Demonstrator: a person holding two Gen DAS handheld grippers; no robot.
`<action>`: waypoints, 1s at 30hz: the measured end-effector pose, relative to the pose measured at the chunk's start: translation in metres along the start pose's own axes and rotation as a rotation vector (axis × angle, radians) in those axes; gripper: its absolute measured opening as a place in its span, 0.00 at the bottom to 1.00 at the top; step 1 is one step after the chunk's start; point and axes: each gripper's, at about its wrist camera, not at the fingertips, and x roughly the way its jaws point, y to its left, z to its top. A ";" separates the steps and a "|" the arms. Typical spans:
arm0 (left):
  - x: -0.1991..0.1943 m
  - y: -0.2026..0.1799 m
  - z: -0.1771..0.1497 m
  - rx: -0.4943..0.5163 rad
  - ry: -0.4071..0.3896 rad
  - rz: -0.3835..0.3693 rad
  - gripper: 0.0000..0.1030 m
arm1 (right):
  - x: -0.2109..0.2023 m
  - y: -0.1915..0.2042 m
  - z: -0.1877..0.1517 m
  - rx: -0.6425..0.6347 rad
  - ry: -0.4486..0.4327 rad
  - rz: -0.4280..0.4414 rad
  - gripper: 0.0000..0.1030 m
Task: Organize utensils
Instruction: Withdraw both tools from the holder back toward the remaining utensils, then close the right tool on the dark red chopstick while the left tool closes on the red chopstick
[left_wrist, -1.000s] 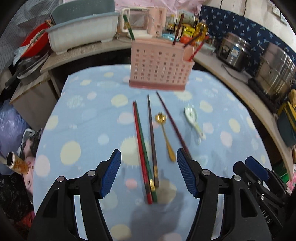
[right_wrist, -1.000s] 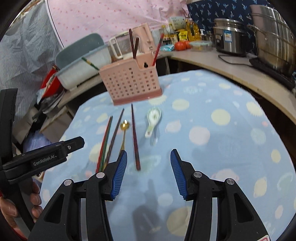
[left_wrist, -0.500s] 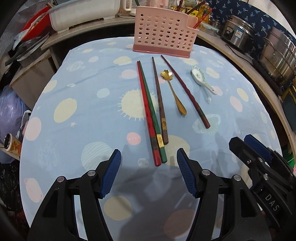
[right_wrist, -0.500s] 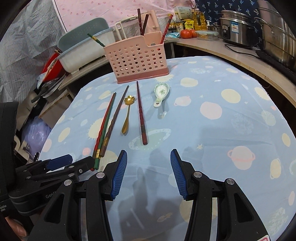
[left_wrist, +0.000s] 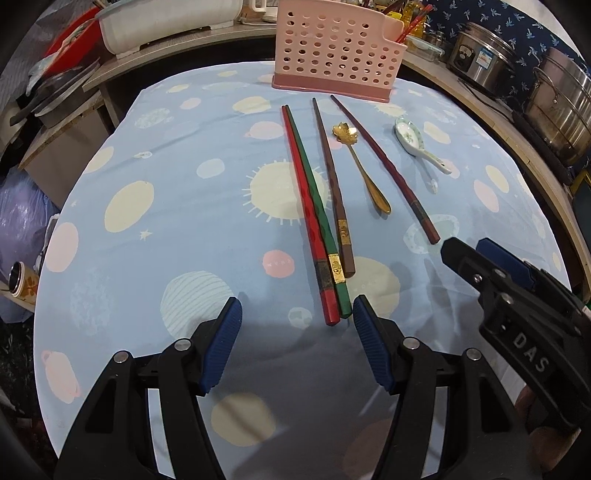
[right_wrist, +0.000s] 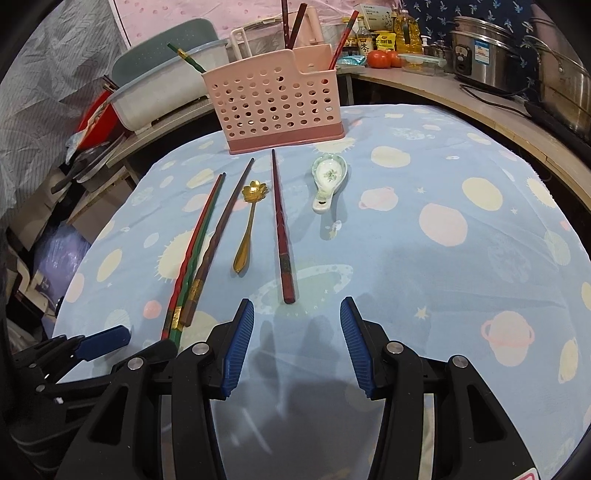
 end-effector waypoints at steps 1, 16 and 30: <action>0.000 0.001 0.000 0.000 -0.001 -0.002 0.58 | 0.003 0.000 0.001 -0.003 0.001 0.000 0.46; -0.001 0.011 -0.001 -0.016 -0.017 -0.025 0.58 | 0.038 0.014 0.020 -0.040 0.028 -0.017 0.19; -0.003 0.019 0.005 -0.043 -0.021 -0.019 0.56 | 0.038 0.012 0.017 -0.029 0.032 -0.006 0.08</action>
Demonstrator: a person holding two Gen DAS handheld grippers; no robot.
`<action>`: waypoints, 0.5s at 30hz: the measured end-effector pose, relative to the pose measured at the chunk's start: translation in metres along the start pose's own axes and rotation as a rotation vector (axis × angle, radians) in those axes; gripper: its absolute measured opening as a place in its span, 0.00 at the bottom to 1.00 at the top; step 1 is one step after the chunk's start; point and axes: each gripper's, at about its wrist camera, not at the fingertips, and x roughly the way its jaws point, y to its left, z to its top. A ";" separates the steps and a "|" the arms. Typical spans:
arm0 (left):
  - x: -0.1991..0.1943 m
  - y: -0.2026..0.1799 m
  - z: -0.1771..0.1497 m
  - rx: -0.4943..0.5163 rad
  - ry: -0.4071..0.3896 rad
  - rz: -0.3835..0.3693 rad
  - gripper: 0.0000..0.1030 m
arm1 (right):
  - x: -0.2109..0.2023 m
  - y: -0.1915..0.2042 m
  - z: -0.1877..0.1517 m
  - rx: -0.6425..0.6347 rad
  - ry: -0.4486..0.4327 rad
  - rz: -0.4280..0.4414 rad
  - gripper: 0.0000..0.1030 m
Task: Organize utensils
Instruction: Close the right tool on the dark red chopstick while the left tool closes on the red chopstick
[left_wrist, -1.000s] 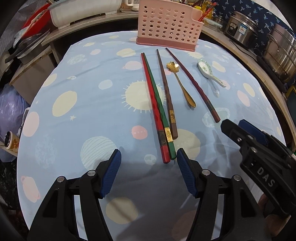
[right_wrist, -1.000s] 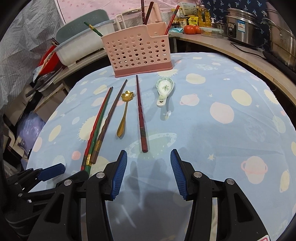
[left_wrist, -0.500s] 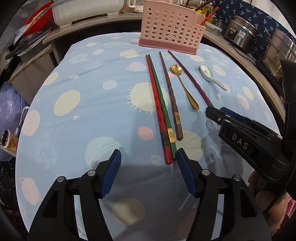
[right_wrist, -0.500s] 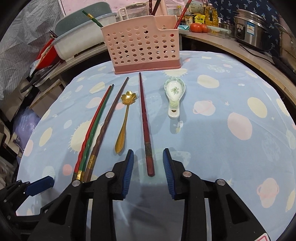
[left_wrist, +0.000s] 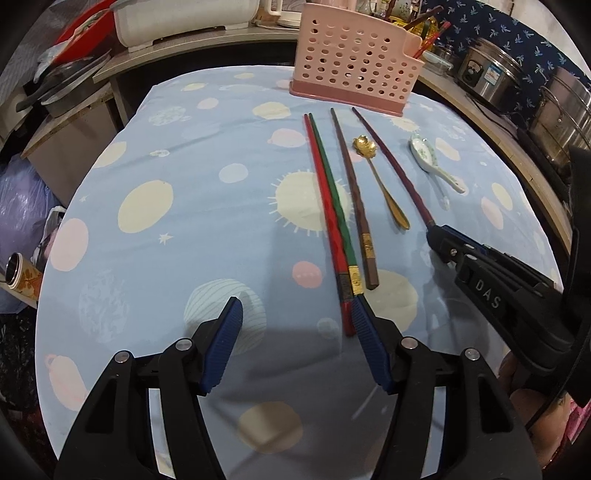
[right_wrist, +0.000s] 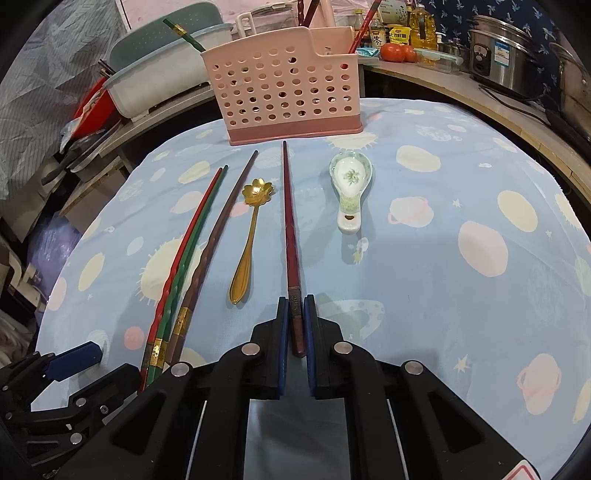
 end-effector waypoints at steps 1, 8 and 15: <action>0.000 -0.001 0.000 0.004 -0.001 0.000 0.56 | 0.000 0.000 0.000 0.000 0.000 -0.001 0.08; 0.004 0.000 -0.001 0.012 -0.001 0.032 0.57 | -0.001 -0.001 -0.001 0.005 0.000 0.006 0.08; 0.005 0.000 -0.002 0.019 -0.005 0.054 0.58 | -0.001 -0.001 -0.001 0.000 0.000 0.000 0.08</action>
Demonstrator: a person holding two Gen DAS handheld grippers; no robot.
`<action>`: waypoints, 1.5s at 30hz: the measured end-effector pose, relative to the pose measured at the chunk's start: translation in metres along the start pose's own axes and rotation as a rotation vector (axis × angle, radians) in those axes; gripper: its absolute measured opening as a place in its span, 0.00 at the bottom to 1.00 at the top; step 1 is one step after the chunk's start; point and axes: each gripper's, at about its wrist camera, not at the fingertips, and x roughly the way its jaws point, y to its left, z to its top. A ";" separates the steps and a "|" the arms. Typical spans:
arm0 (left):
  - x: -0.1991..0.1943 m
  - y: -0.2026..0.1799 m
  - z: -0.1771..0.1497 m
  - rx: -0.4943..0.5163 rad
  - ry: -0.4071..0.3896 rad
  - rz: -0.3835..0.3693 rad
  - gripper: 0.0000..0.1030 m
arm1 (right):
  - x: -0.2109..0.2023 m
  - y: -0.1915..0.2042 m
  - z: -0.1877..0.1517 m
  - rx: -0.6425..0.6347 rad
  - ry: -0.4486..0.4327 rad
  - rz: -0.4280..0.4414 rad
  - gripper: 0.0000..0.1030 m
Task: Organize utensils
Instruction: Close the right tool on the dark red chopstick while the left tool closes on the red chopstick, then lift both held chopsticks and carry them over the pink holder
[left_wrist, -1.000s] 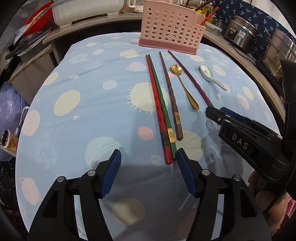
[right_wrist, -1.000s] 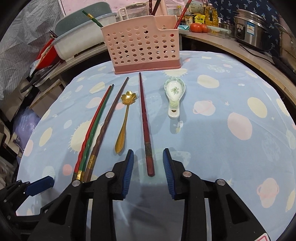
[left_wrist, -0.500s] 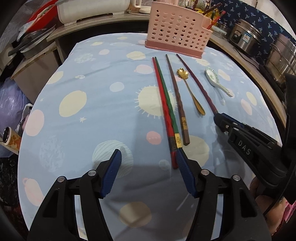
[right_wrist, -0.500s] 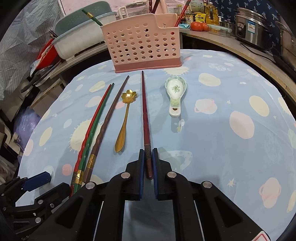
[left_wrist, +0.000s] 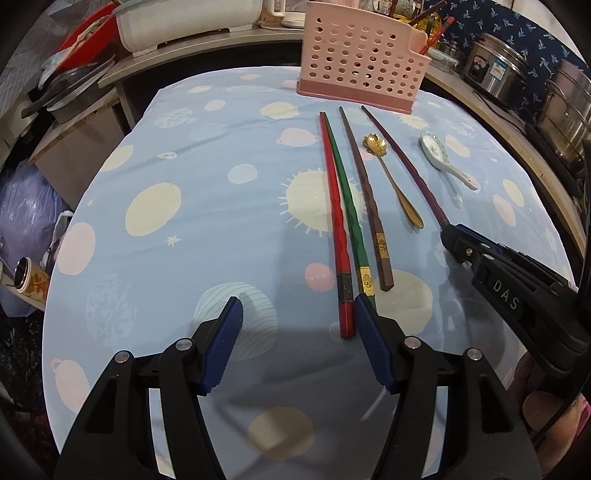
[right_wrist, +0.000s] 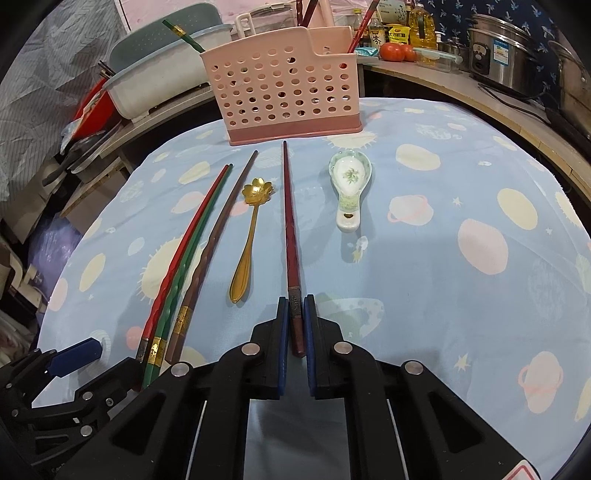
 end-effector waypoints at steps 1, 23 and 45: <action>0.001 -0.002 0.000 0.007 -0.002 0.007 0.58 | 0.000 0.000 0.000 -0.001 0.000 -0.002 0.08; -0.003 -0.003 -0.001 0.067 0.011 -0.016 0.07 | -0.045 0.012 -0.054 -0.046 0.019 -0.033 0.07; -0.011 -0.007 -0.004 0.042 0.054 0.033 0.07 | -0.085 0.003 -0.063 -0.002 -0.037 0.032 0.07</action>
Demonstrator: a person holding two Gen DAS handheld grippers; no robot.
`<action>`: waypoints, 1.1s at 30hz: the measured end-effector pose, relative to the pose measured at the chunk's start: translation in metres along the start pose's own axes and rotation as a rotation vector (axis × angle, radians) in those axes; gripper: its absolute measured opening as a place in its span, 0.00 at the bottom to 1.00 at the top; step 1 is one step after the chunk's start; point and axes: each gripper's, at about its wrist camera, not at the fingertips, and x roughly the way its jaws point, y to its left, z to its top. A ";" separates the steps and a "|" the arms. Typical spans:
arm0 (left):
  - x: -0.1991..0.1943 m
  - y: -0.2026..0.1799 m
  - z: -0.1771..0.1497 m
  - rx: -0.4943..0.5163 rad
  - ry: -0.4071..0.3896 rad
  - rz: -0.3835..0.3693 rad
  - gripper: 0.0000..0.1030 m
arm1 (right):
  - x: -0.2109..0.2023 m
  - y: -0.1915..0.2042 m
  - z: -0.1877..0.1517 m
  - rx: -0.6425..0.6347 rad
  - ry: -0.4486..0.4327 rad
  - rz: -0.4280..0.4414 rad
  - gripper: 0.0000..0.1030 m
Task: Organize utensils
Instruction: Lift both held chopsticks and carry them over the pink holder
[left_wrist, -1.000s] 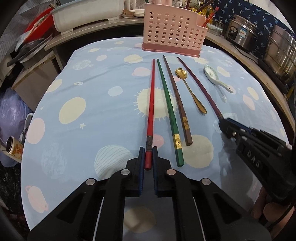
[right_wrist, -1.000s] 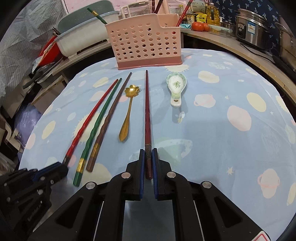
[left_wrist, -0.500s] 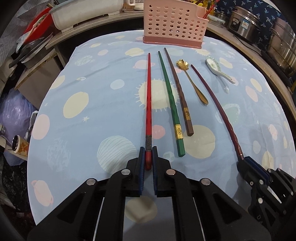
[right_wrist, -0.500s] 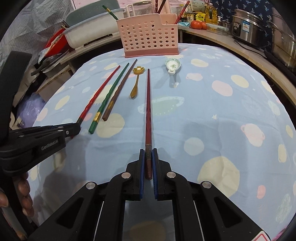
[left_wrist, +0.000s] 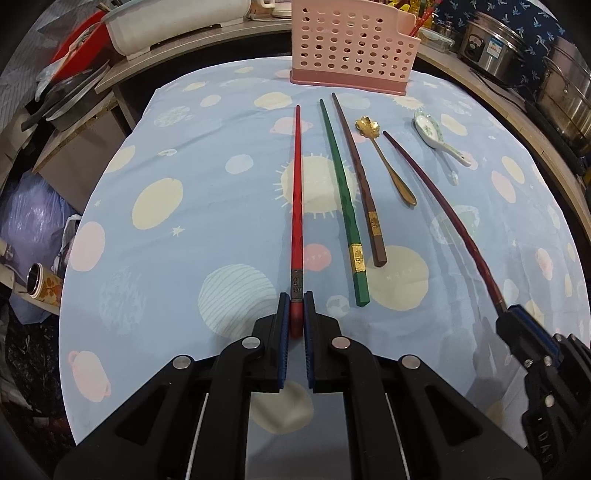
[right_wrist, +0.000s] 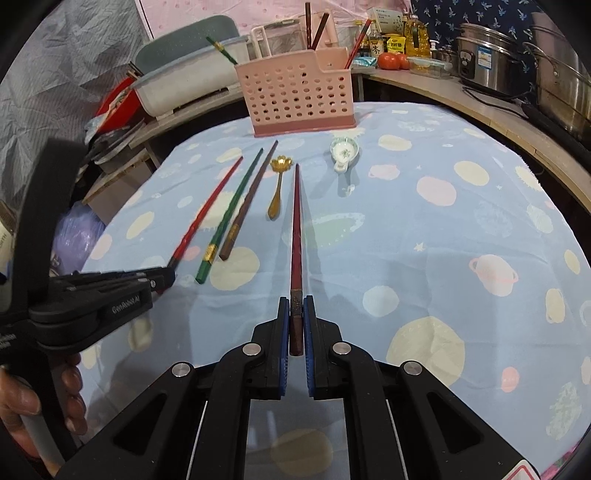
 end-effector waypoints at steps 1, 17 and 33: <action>-0.002 0.000 0.000 -0.003 -0.007 -0.004 0.07 | -0.004 -0.001 0.002 0.005 -0.010 0.006 0.07; -0.101 -0.003 0.046 -0.009 -0.267 -0.060 0.07 | -0.091 -0.012 0.081 0.004 -0.267 0.066 0.07; -0.172 -0.002 0.143 0.007 -0.487 -0.105 0.07 | -0.113 -0.002 0.179 -0.059 -0.375 0.050 0.07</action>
